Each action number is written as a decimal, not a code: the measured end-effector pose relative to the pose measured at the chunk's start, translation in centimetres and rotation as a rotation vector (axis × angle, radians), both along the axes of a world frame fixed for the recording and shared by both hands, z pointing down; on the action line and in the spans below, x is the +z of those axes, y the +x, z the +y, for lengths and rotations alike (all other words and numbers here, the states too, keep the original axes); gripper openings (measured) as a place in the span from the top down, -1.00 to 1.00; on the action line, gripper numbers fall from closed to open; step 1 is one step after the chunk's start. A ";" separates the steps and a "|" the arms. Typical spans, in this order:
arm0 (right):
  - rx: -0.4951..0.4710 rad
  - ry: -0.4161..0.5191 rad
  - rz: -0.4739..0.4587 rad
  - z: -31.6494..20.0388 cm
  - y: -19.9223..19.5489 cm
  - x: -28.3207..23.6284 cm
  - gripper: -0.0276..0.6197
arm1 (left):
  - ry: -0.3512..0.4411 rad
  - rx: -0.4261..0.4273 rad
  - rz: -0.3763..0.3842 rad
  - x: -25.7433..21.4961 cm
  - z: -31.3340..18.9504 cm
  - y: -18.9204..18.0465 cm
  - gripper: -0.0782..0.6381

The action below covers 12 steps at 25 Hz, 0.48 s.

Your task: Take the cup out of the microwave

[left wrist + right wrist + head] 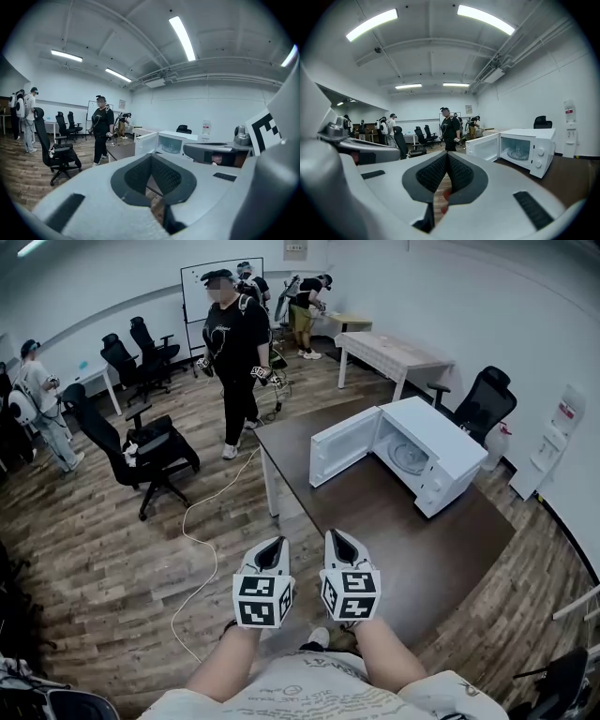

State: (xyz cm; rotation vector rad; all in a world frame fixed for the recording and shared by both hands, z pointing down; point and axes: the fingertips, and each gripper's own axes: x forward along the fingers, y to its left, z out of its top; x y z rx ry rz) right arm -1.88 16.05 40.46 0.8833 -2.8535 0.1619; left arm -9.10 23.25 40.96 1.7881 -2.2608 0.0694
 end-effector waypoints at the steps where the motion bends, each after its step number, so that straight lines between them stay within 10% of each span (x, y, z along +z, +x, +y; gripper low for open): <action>1: 0.007 -0.002 0.001 -1.0 -0.2 -0.1 0.88 | 0.002 0.006 0.003 -0.1 -1.0 -0.2 0.74; 12: 0.164 -0.046 0.004 -13.0 2.2 0.7 0.88 | -0.001 0.151 0.018 -0.2 -13.7 0.9 0.74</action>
